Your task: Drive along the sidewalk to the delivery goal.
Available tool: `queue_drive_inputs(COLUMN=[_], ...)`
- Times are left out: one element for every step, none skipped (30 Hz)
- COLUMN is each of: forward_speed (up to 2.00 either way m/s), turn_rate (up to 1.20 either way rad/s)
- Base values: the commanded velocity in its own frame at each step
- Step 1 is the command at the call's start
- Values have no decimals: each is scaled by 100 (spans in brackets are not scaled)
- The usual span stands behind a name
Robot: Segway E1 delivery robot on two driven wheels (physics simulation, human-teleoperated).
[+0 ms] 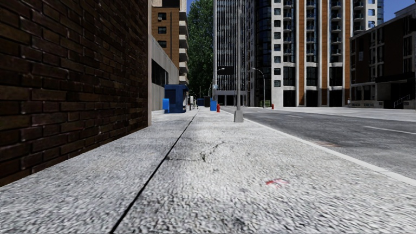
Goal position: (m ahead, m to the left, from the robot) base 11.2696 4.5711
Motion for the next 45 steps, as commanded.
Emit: queue_drive_inputs(forward_speed=[200,200,200,200,200,200,200,200,200,200,200,200,200,200,200,200,200,200,200,200,200,200,200,200,200,200,200,200,200,200,200,200,200,200,200,200,200,200,200,200,200,200,200,200,200], turn_rate=[0,0,0,0,0,0,0,0,0,0,0,0,0,0,0,0,0,0,0,0,0,0,0,0,0,0,0,0,0,0,0,0,0,0,0,0,0,0,0,0,0,0,0,0,0])
